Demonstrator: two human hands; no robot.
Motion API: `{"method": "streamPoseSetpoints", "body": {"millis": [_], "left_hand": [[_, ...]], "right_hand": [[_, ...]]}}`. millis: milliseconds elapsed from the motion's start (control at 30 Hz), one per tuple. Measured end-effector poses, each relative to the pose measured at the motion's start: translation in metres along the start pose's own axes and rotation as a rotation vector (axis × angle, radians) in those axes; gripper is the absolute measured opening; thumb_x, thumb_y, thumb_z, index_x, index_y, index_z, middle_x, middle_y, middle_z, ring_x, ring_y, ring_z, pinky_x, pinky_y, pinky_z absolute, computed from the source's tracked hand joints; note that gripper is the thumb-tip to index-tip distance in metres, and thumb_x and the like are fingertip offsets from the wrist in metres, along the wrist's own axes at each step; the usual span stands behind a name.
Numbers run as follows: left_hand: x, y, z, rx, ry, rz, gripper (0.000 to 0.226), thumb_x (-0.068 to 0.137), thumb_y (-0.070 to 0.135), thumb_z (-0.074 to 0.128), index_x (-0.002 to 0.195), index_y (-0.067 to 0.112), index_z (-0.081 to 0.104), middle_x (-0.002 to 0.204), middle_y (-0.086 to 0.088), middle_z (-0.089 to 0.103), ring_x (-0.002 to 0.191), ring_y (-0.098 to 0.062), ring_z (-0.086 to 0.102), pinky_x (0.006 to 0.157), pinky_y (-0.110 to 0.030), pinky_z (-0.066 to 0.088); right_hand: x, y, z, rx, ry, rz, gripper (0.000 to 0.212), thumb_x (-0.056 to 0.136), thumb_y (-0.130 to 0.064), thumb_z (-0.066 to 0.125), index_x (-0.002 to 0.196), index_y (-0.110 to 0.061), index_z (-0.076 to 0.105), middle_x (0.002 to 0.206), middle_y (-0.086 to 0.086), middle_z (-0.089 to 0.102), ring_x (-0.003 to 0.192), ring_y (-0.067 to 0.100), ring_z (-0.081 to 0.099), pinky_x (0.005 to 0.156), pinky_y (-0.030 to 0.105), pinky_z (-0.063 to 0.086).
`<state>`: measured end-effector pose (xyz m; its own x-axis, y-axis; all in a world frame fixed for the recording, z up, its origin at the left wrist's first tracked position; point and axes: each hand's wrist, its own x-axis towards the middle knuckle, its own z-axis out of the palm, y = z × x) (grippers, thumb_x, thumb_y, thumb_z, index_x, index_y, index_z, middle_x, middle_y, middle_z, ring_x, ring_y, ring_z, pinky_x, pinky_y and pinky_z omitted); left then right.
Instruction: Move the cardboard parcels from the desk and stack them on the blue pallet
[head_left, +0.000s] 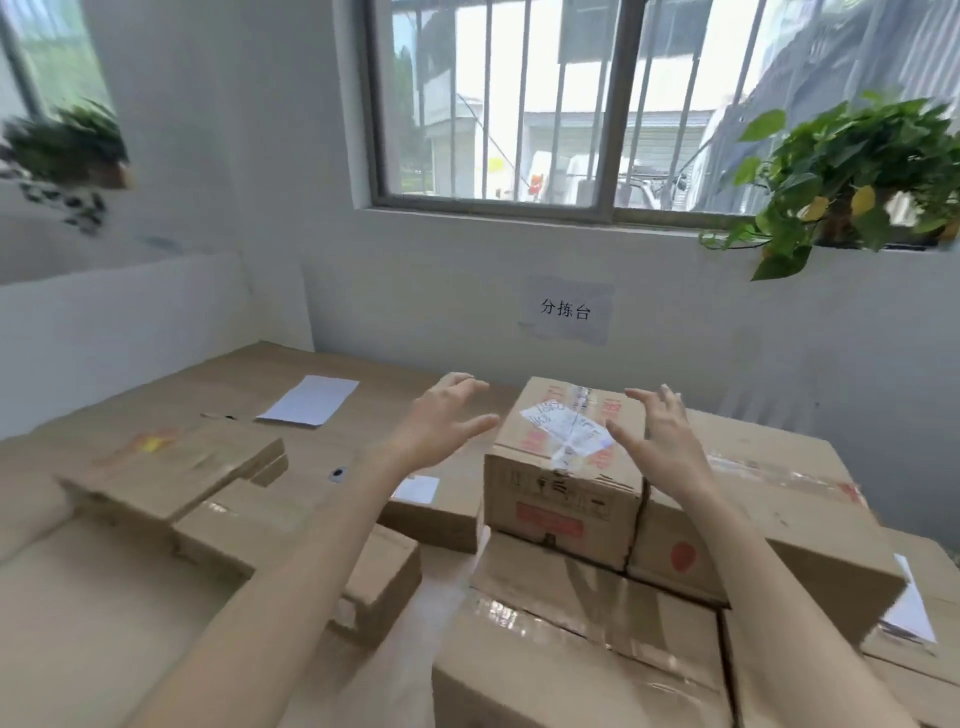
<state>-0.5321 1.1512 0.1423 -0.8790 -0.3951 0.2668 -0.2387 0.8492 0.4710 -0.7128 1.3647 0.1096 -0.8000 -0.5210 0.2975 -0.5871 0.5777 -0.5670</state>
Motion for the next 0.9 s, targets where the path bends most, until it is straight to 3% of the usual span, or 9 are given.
{"method": "streamPoseSetpoints", "body": {"millis": [167, 467, 900], "left_hand": [[-0.047, -0.092, -0.07, 0.042, 0.091, -0.095, 0.055, 0.093, 0.046, 0.054, 0.142, 0.022, 0.042, 0.152, 0.006, 0.03, 0.135, -0.016, 0.037, 0.107, -0.036, 0.035], [-0.131, -0.246, -0.185, 0.096, 0.157, -0.238, 0.059, 0.094, 0.041, 0.056, 0.145, 0.02, 0.038, 0.153, 0.002, 0.03, 0.139, -0.018, 0.031, 0.109, -0.035, 0.028], [-0.198, -0.421, -0.263, 0.082, 0.242, -0.477, 0.074, 0.092, 0.053, 0.052, 0.152, 0.027, 0.018, 0.159, 0.001, 0.02, 0.146, -0.016, 0.018, 0.115, -0.041, 0.024]], "right_hand": [[-0.004, -0.105, 0.071, 0.071, -0.034, -0.063, 0.062, 0.092, -0.042, 0.057, 0.146, -0.021, 0.034, 0.16, 0.014, 0.011, 0.149, 0.025, 0.0, 0.119, 0.046, 0.013], [-0.034, -0.288, 0.195, 0.151, -0.137, -0.192, 0.068, 0.092, -0.044, 0.056, 0.15, -0.032, 0.024, 0.162, 0.006, 0.004, 0.149, 0.021, -0.004, 0.119, 0.05, 0.013], [-0.022, -0.468, 0.347, 0.174, -0.326, -0.355, 0.069, 0.093, -0.044, 0.055, 0.151, -0.029, 0.021, 0.162, 0.009, 0.003, 0.149, 0.022, -0.006, 0.117, 0.048, 0.012]]}}
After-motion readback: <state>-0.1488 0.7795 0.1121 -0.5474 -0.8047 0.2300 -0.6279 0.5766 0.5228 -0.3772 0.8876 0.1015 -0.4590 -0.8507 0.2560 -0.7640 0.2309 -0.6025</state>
